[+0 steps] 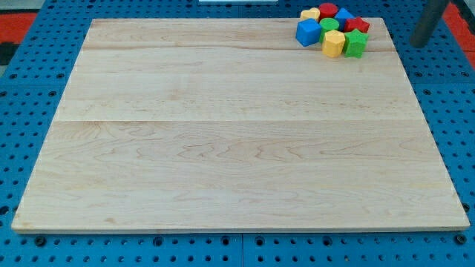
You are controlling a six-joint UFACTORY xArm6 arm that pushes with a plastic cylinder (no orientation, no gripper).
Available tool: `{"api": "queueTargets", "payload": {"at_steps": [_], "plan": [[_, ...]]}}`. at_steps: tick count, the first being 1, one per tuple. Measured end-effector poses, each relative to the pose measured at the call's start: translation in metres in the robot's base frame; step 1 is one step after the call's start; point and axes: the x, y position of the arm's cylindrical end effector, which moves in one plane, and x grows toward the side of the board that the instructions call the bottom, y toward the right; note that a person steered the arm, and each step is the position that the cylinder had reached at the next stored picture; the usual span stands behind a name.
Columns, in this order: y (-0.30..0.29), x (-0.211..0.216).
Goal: Move blue triangle towards top center
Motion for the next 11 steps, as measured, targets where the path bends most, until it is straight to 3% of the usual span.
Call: {"api": "queueTargets", "payload": {"at_steps": [2, 4, 11], "plan": [[-0.029, -0.061], [-0.098, -0.062], [-0.197, -0.037]]}}
